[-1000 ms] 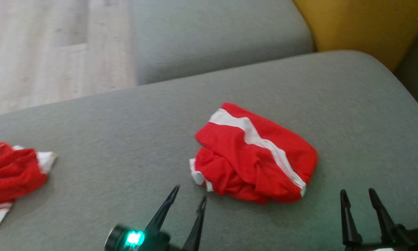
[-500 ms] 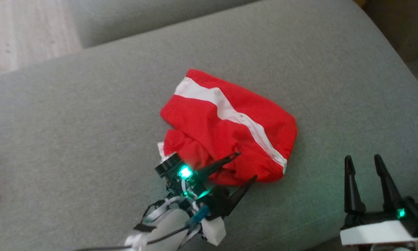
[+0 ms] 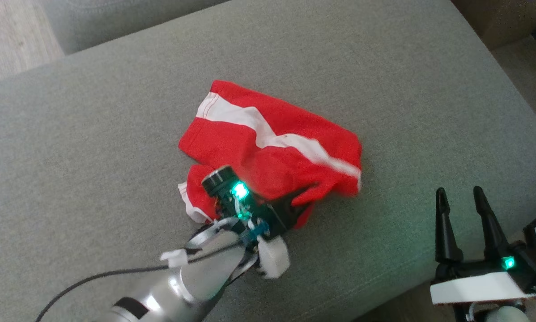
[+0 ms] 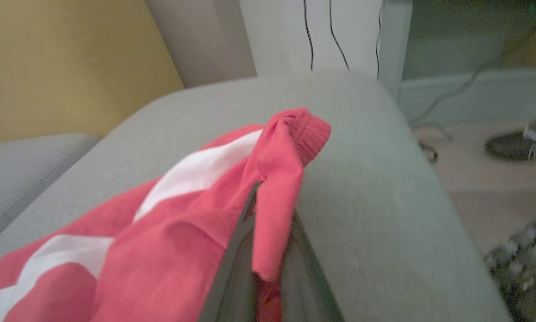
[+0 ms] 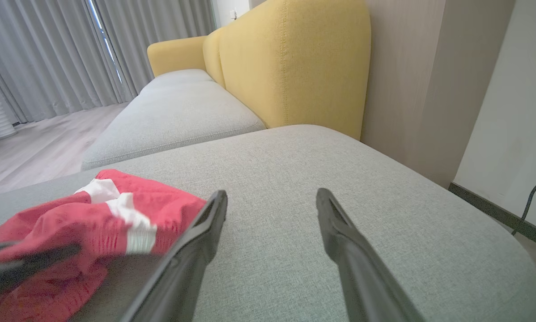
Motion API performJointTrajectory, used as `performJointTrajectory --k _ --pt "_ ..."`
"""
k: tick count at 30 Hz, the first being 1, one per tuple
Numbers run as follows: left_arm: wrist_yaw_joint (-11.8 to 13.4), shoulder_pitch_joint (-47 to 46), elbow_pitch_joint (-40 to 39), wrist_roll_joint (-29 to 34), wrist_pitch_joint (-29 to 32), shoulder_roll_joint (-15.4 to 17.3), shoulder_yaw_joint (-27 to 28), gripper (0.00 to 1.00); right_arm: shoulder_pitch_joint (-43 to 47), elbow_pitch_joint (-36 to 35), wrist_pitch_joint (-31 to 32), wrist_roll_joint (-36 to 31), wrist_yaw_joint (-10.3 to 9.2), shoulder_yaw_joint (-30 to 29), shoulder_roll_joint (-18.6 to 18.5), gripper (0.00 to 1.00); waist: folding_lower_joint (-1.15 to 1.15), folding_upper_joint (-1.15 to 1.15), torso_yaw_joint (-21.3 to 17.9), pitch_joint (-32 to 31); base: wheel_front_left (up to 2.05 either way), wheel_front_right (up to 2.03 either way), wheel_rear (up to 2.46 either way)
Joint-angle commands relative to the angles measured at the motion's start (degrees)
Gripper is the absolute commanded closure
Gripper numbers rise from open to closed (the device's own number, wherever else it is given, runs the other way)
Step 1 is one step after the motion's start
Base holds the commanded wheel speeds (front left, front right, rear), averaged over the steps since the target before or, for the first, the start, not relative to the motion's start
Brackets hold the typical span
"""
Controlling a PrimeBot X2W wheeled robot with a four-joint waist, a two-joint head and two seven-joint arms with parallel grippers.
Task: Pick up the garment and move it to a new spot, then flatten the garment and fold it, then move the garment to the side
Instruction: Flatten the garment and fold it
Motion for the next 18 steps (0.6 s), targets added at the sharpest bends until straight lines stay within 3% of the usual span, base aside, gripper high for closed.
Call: performJointTrajectory --k 1,5,11,14,18 --pt "0.12 -1.66 -3.51 -3.28 -1.03 -0.33 2.47 1.0 -1.19 -1.47 -0.62 0.55 0.43 1.41 -0.55 0.0 0.0 0.0 0.09 -0.84 0.0 0.0 0.0" --pt "0.5 -5.03 -13.16 -13.25 -1.87 -0.34 7.19 1.0 -0.28 -0.94 -0.62 0.3 0.43 2.21 -0.55 0.0 0.0 0.0 0.66 -3.84 0.0 0.0 0.0" --pt "7.82 -7.52 -29.7 -29.32 -1.92 -0.34 22.06 1.0 2.08 -0.63 -0.62 -1.19 0.43 3.29 -0.55 0.0 0.0 0.0 3.43 -8.31 0.0 0.0 0.0" --pt "11.35 -5.41 -30.57 -34.89 -1.93 -0.34 26.51 1.0 2.75 -0.88 -0.62 -1.92 0.43 3.27 -0.55 0.0 0.0 0.0 5.69 -9.07 0.0 0.0 0.0" --pt "11.89 2.27 -27.38 -40.69 -1.93 -0.34 27.06 1.0 3.0 -1.58 -0.62 -2.13 0.43 2.56 -0.55 0.0 0.0 0.0 9.7 -8.22 0.0 0.0 0.0"
